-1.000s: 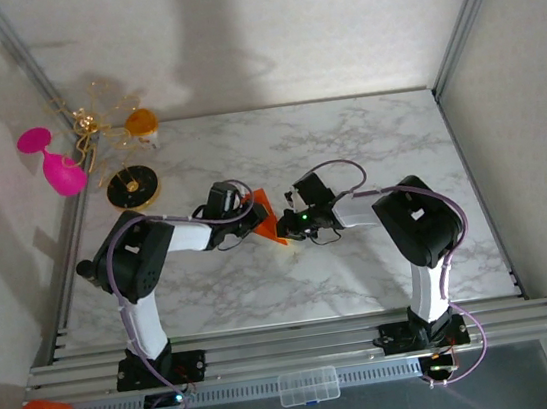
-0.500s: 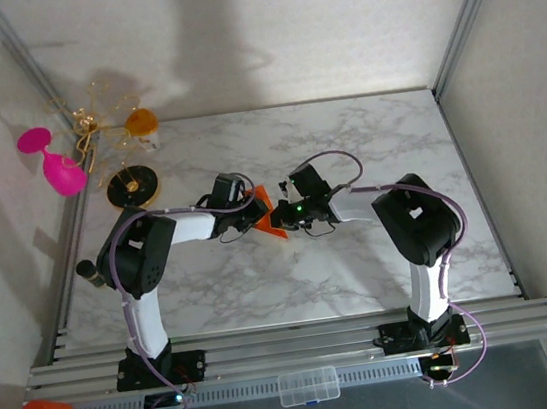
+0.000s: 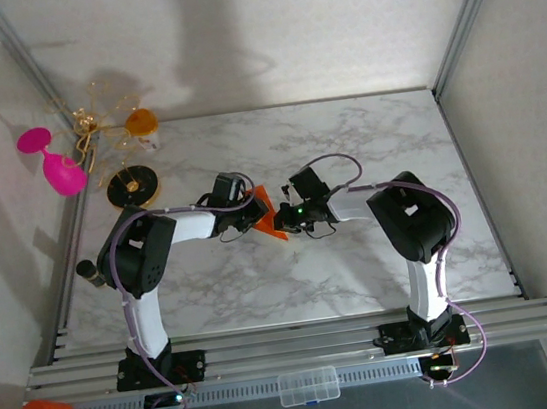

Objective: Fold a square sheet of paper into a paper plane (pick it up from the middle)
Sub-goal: Fourth fold the wing at the center of the table.

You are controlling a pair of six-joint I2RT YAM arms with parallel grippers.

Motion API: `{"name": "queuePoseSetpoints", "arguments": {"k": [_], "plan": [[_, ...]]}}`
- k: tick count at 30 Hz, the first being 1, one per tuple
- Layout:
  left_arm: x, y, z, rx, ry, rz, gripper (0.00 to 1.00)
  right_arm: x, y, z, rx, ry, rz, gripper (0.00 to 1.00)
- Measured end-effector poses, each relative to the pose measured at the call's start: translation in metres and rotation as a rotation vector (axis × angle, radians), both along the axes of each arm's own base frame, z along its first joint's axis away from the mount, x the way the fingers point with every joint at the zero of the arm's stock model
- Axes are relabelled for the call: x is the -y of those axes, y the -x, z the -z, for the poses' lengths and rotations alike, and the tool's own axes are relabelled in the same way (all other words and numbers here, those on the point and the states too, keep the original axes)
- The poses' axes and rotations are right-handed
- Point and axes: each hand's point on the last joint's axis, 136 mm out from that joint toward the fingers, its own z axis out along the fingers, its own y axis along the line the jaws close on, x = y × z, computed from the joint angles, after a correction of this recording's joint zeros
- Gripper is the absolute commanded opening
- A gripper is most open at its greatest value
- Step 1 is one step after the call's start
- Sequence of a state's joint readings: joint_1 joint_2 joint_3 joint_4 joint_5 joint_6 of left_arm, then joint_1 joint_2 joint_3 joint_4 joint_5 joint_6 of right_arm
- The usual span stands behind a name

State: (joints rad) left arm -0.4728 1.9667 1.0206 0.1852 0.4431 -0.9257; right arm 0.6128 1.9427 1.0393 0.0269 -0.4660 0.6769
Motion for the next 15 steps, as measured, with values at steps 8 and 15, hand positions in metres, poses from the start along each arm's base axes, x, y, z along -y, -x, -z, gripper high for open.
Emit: {"name": "queuePoseSetpoints", "arguments": {"k": [8, 15], "plan": [[0.0, 0.0, 0.0, -0.007, -0.003, -0.004, 0.12, 0.015, 0.023, 0.001, -0.033, 0.014, -0.004, 0.06], [0.0, 0.0, 0.0, -0.007, -0.003, -0.004, 0.12, 0.033, 0.047, 0.001, -0.065, 0.038, -0.003, 0.07]]}}
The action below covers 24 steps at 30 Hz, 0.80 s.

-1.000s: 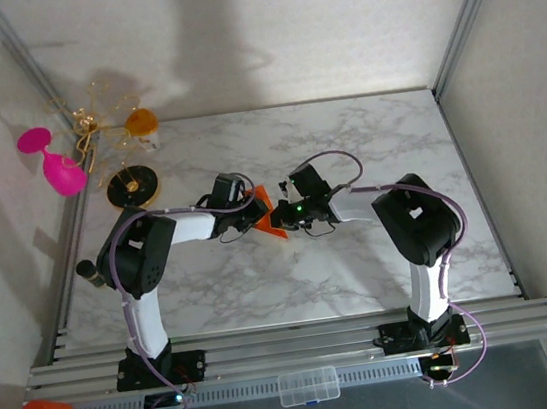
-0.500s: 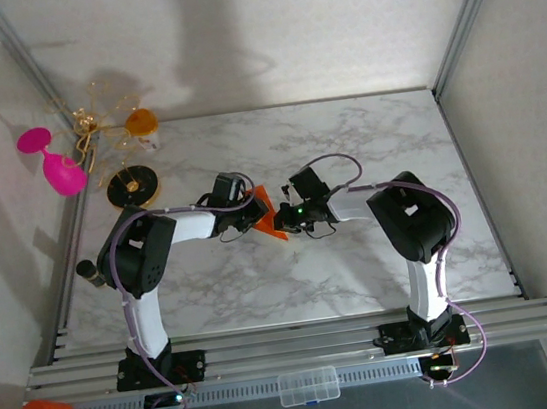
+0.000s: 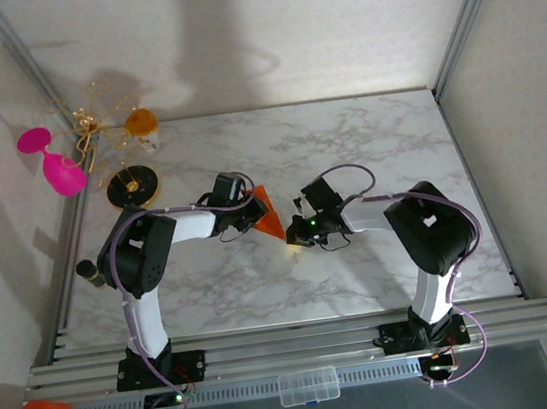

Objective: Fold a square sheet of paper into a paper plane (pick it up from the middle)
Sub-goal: Fourth fold the wing at the center of the table.

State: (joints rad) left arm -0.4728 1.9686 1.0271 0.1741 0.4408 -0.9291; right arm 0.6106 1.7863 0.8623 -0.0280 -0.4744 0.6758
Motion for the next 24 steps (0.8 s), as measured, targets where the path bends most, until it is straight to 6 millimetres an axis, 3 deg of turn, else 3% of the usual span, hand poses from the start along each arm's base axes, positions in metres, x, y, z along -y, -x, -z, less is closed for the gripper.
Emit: {"name": "queuePoseSetpoints", "arguments": {"k": [5, 11, 16, 21, 24], "plan": [[0.001, 0.0, -0.001, 0.001, 0.0, 0.002, 0.13, -0.001, -0.004, -0.025, 0.054, -0.029, -0.002, 0.08], [0.001, 0.0, -0.001, 0.001, -0.001, -0.006, 0.12, -0.027, -0.044, -0.053, 0.162, -0.093, -0.008, 0.07], [0.001, 0.0, -0.001, -0.005, 0.003, -0.015, 0.12, -0.035, -0.059, -0.034, 0.158, -0.069, -0.012, 0.06], [0.001, 0.0, -0.001, -0.009, 0.007, -0.023, 0.13, -0.032, -0.057, -0.007, 0.116, -0.021, -0.016, 0.06], [0.001, 0.0, -0.001, -0.01, 0.007, -0.024, 0.13, -0.03, -0.055, -0.002, 0.109, -0.008, -0.022, 0.06]]}}
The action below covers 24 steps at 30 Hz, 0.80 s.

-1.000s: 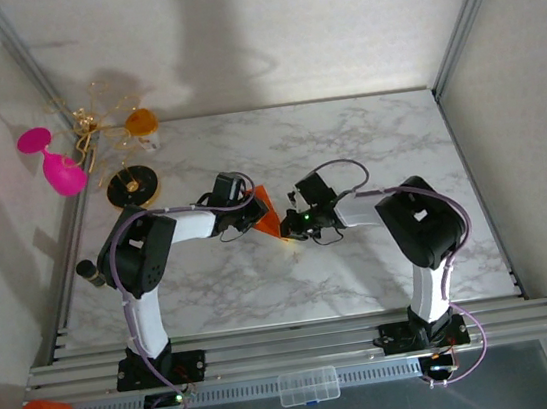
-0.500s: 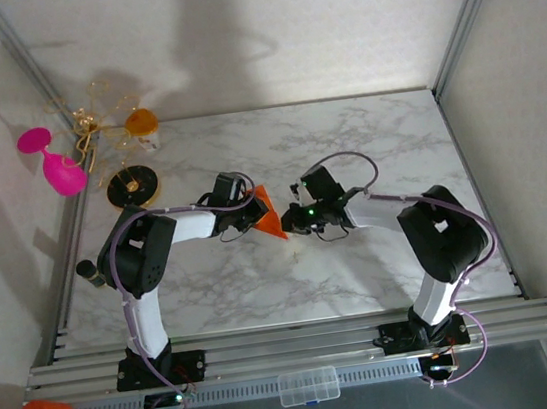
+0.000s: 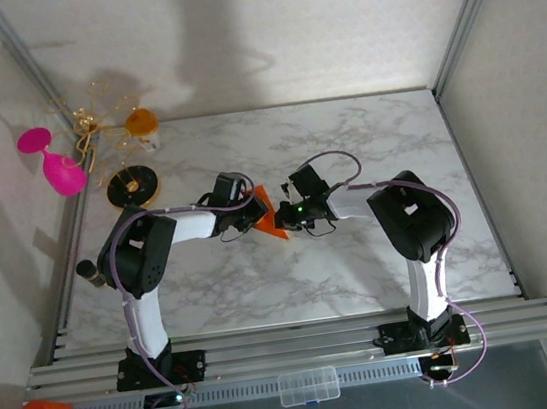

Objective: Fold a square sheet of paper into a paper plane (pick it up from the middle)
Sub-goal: Fourth fold the wing at the center of the table.

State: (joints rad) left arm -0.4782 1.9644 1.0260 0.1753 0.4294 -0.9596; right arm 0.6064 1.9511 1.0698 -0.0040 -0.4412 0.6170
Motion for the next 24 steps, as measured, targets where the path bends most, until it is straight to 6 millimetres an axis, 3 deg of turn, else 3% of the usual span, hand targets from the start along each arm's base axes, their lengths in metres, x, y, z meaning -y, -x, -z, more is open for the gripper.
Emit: {"name": "queuePoseSetpoints", "arguments": {"k": [8, 17, 24], "plan": [[-0.001, 0.006, -0.006, 0.019, -0.007, 0.021, 0.19, 0.002, 0.003, 0.002, 0.016, 0.017, -0.027, 0.05], [0.0, 0.022, -0.045, 0.169, -0.033, 0.132, 0.2, 0.019, 0.024, 0.003, 0.017, 0.067, -0.073, 0.05], [0.018, 0.04, -0.038, 0.197, -0.041, 0.228, 0.17, 0.019, 0.025, 0.003, 0.02, 0.072, -0.079, 0.05]]}}
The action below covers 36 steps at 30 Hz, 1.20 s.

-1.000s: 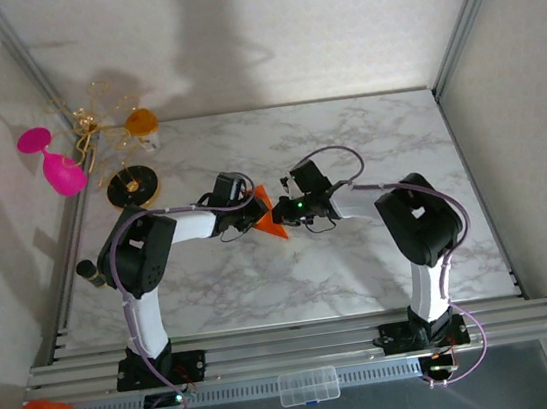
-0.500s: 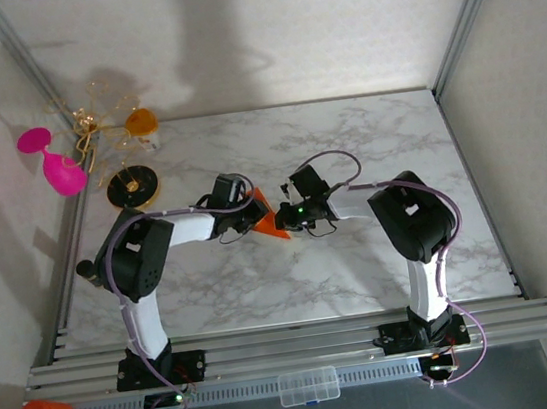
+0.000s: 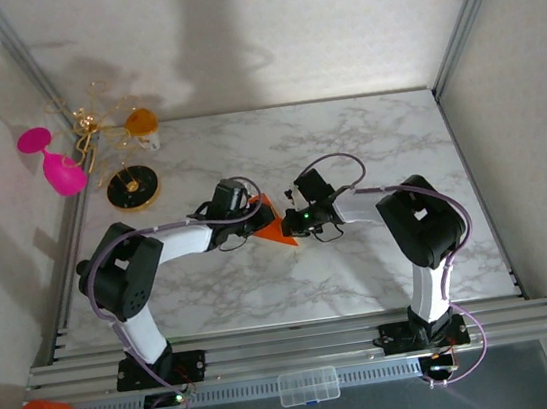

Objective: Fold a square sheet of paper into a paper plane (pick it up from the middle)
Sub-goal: Fourth fold the wing at the center of the table.

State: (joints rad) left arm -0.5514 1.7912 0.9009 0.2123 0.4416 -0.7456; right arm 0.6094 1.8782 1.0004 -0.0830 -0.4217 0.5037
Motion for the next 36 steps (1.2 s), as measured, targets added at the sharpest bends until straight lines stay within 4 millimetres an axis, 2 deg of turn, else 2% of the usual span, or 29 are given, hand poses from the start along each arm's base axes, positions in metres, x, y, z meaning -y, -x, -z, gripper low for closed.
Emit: {"name": "queuePoseSetpoints", "arguments": {"k": [8, 15, 24, 28, 36], "plan": [[0.01, 0.003, 0.025, -0.024, -0.029, 0.044, 0.16, 0.001, 0.001, 0.001, -0.005, 0.004, 0.001, 0.05], [0.008, -0.004, 0.033, -0.026, -0.054, 0.037, 0.16, 0.002, 0.001, 0.002, 0.0, 0.015, -0.005, 0.05], [0.005, -0.012, 0.034, -0.032, -0.054, 0.051, 0.16, 0.003, 0.001, 0.003, 0.024, 0.03, -0.024, 0.05], [-0.001, -0.021, 0.035, -0.035, -0.058, 0.057, 0.16, 0.004, 0.0, 0.004, 0.036, 0.04, -0.027, 0.05], [-0.027, -0.052, 0.035, -0.032, -0.068, 0.028, 0.17, 0.003, 0.0, 0.007, 0.069, 0.063, -0.043, 0.05]]}}
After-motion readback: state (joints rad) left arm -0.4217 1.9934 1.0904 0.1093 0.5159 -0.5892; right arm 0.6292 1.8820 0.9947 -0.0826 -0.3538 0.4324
